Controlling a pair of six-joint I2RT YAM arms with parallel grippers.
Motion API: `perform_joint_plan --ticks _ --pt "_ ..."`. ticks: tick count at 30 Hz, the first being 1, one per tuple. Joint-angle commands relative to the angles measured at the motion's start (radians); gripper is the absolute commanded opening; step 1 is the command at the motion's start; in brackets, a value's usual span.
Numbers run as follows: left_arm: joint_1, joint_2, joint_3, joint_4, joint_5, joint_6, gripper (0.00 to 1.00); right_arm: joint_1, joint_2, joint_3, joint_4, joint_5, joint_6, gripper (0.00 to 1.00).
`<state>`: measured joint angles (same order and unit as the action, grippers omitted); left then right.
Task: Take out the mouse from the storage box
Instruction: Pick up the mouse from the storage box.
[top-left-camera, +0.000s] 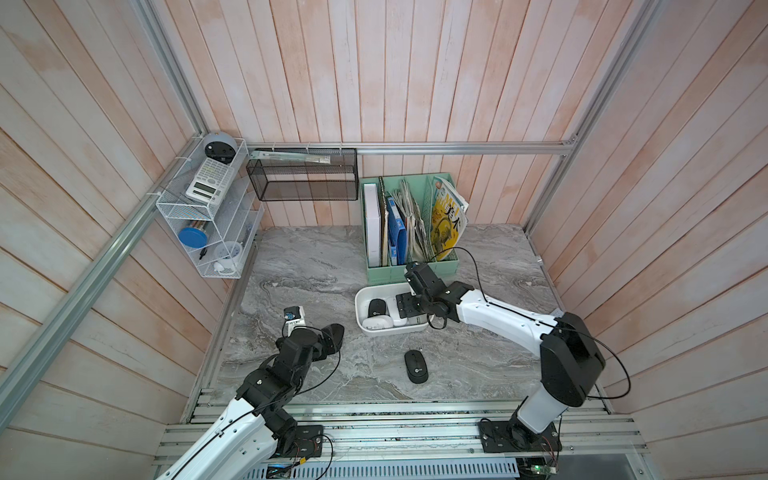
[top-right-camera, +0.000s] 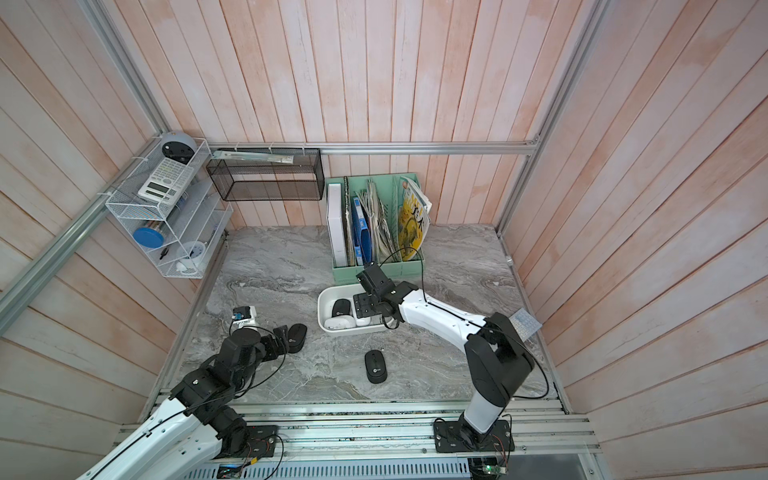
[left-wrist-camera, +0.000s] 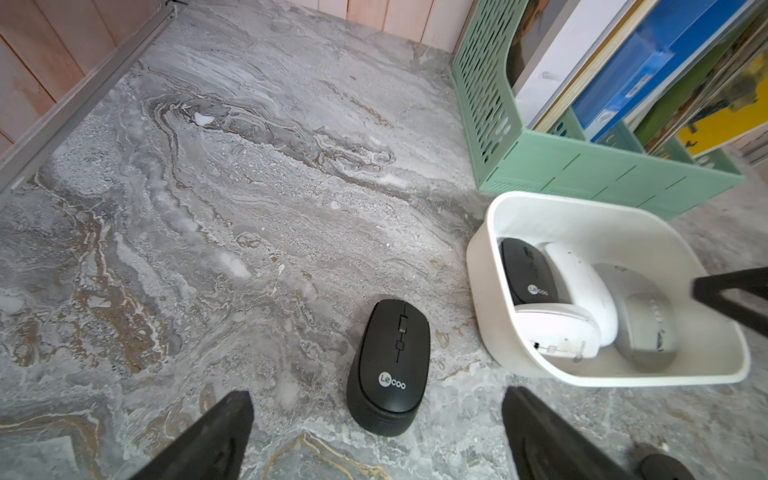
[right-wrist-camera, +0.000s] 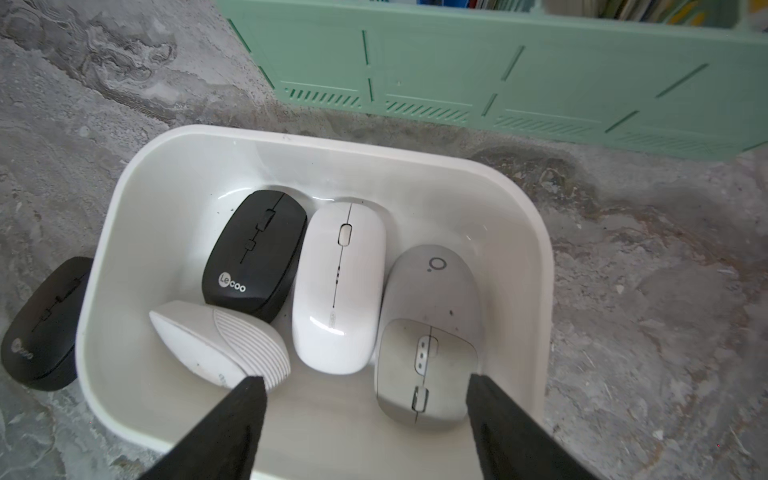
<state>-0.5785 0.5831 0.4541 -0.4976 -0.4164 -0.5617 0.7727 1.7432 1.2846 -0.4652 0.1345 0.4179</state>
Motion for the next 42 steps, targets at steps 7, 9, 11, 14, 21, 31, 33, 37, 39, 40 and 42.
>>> perform_joint_plan --ticks 7,9,11,14,21,31,33,37,39,40,42 --pt "0.004 0.022 -0.007 0.064 0.021 0.022 1.0 0.013 0.251 0.269 -0.268 -0.04 -0.016 0.82" --pt "0.003 0.017 -0.011 0.065 0.023 0.023 1.0 0.013 0.274 0.282 -0.274 -0.04 -0.014 0.82" --pt "0.004 0.007 -0.015 0.068 0.023 0.022 1.0 0.013 0.291 0.294 -0.285 -0.041 -0.014 0.82" --pt "0.003 -0.003 -0.018 0.069 0.024 0.023 1.0 0.013 0.321 0.32 -0.301 -0.041 -0.013 0.82" --pt "0.003 -0.006 -0.019 0.07 0.027 0.023 1.0 0.013 0.38 0.366 -0.324 -0.032 -0.01 0.82" --pt "0.004 -0.03 -0.026 0.065 0.021 0.021 1.0 0.011 0.468 0.431 -0.365 -0.024 -0.007 0.82" --pt "0.004 -0.036 -0.027 0.065 0.02 0.021 1.0 0.011 0.479 0.433 -0.364 -0.024 -0.004 0.81" --pt "0.004 -0.037 -0.029 0.065 0.02 0.022 1.0 0.011 0.493 0.438 -0.355 -0.032 -0.001 0.8" --pt "0.004 -0.038 -0.028 0.065 0.021 0.021 1.0 0.011 0.501 0.442 -0.353 -0.036 0.002 0.78" --pt "0.003 -0.038 -0.029 0.065 0.019 0.022 1.0 0.011 0.504 0.442 -0.35 -0.037 0.003 0.77" --pt "0.003 -0.039 -0.029 0.065 0.018 0.02 1.0 0.012 0.505 0.444 -0.348 -0.039 0.005 0.75"
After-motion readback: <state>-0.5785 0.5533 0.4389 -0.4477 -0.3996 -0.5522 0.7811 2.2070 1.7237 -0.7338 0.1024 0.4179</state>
